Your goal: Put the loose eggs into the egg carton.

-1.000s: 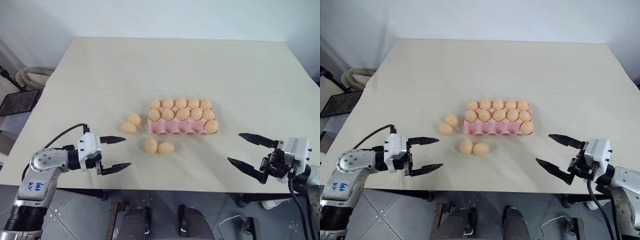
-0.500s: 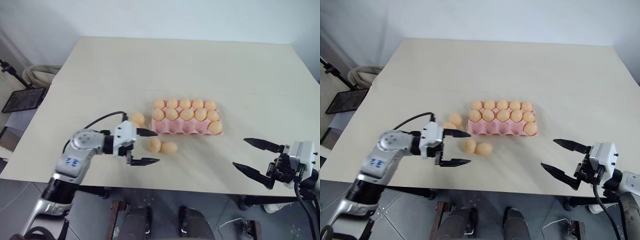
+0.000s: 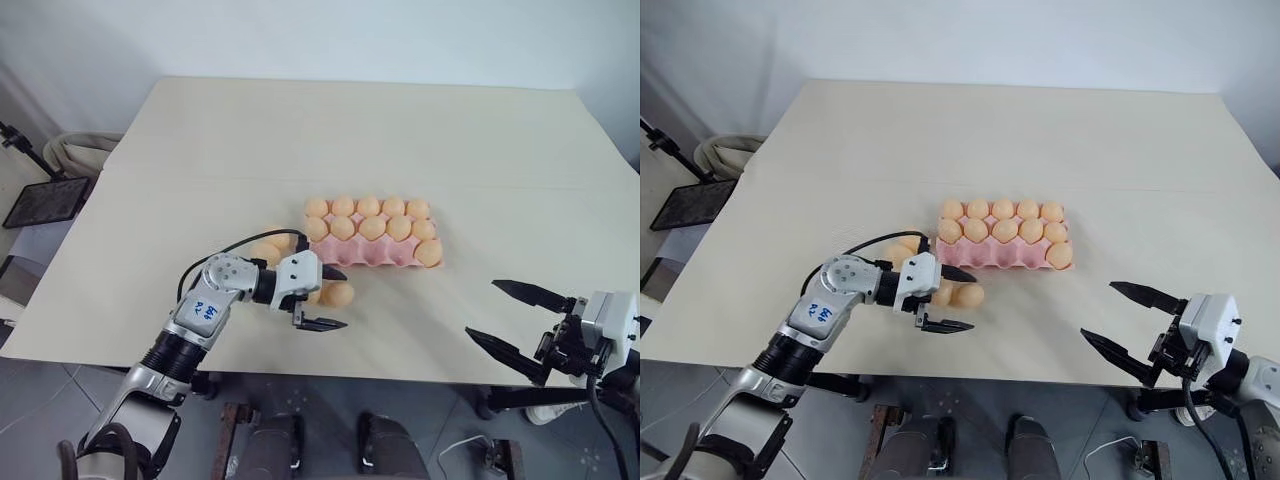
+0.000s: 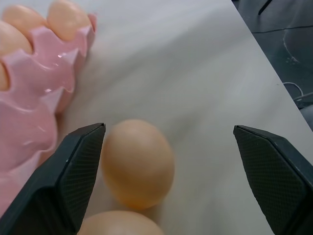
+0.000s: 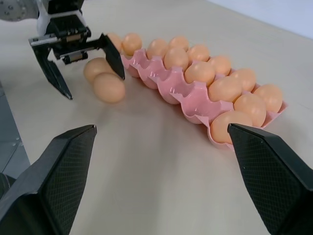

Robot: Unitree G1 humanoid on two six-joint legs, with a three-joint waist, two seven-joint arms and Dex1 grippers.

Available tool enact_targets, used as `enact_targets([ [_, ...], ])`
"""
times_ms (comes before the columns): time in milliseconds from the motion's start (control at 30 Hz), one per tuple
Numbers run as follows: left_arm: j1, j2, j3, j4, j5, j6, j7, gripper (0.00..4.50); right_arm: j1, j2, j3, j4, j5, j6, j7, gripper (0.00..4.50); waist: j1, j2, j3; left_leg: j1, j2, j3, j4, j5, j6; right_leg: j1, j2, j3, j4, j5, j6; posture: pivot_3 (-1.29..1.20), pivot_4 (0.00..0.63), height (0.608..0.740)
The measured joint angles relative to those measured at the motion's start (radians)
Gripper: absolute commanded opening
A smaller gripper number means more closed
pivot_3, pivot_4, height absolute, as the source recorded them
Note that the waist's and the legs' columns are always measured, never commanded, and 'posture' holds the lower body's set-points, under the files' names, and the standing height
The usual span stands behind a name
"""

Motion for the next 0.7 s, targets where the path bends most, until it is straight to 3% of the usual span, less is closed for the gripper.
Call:
enact_targets([
  [133, -0.026, -0.033, -0.005, 0.032, 0.023, 0.002, 0.017, 4.47, -0.002, 0.004, 0.000, -0.025, 0.003, 0.008, -0.019, 4.50, 0.001, 0.000, 0.000, 0.000, 0.001, 0.000, -0.001, 0.000, 0.000, -0.001, 0.000, 0.000, 0.000, 0.000, 0.000, 0.00, 0.150, 0.740],
  [167, -0.026, -0.039, -0.006, 0.035, 0.027, 0.003, 0.021, 4.29, -0.003, 0.004, 0.000, -0.026, 0.004, 0.009, -0.024, 4.50, 0.000, 0.000, 0.000, 0.000, 0.001, 0.000, -0.001, 0.000, 0.000, -0.001, 0.000, 0.000, -0.001, 0.000, 0.000, 0.00, 0.150, 0.740],
  [267, -0.035, -0.054, -0.006, 0.039, 0.031, 0.003, 0.027, 3.60, -0.006, 0.006, 0.000, -0.029, 0.004, 0.012, -0.033, 4.50, 0.001, 0.000, 0.000, -0.001, 0.001, 0.000, -0.001, 0.000, 0.000, -0.001, 0.000, 0.000, -0.001, 0.000, 0.000, 0.00, 0.150, 0.740],
  [500, -0.047, -0.058, -0.001, 0.057, 0.049, -0.017, 0.035, 1.44, -0.014, 0.006, 0.000, -0.040, 0.007, 0.015, -0.039, 4.50, 0.000, 0.000, 0.000, -0.001, 0.001, 0.000, 0.000, 0.000, 0.000, 0.000, 0.000, 0.000, -0.001, 0.000, 0.000, 0.00, 0.150, 0.740],
  [700, -0.052, -0.079, 0.014, 0.074, 0.043, -0.021, 0.041, 1.31, -0.027, 0.006, 0.003, -0.040, 0.012, 0.029, -0.045, 4.50, 0.001, 0.000, 0.000, -0.001, 0.001, 0.000, 0.000, 0.000, 0.000, 0.000, 0.000, 0.000, -0.001, 0.000, 0.000, 0.00, 0.150, 0.740],
])
